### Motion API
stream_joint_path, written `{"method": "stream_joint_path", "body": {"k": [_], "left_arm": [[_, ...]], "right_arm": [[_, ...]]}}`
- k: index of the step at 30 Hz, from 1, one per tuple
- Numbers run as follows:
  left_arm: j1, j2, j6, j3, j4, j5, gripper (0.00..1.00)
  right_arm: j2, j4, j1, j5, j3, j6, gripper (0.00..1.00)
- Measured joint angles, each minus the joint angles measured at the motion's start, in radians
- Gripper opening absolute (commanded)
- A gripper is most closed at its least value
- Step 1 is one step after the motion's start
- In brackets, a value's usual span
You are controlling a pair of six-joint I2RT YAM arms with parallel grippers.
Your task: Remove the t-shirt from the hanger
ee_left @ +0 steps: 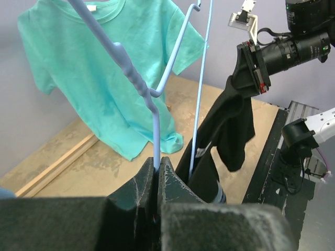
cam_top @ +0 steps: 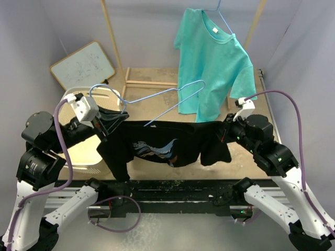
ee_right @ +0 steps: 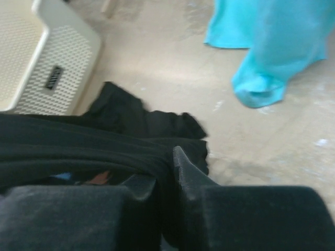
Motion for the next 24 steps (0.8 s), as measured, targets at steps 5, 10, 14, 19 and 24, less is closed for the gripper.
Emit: {"method": "stream_joint_path", "body": {"k": [5,10,14,19,24], "left_arm": [[0.000,0.040,-0.022,-0.047,0.084,0.015,0.00],[0.001,0.133,-0.024,-0.118,0.134,0.040,0.00],[0.001,0.222,-0.023,-0.147,0.140,0.078,0.00],[0.002,0.280,-0.019,-0.158,0.137,0.233,0.00],[-0.039,0.290,-0.011,-0.158,0.127,0.332,0.00]], "right_arm": [[-0.010,0.044,-0.002,-0.170,-0.002,-0.055,0.63],[-0.076,0.037,-0.003,-0.297,0.054,-0.100,0.64],[-0.125,0.024,-0.006,-0.389,0.163,-0.137,0.66],[-0.133,0.024,-0.007,-0.468,0.267,-0.175,0.66],[-0.069,0.023,-0.007,-0.483,0.292,-0.214,0.66]]}}
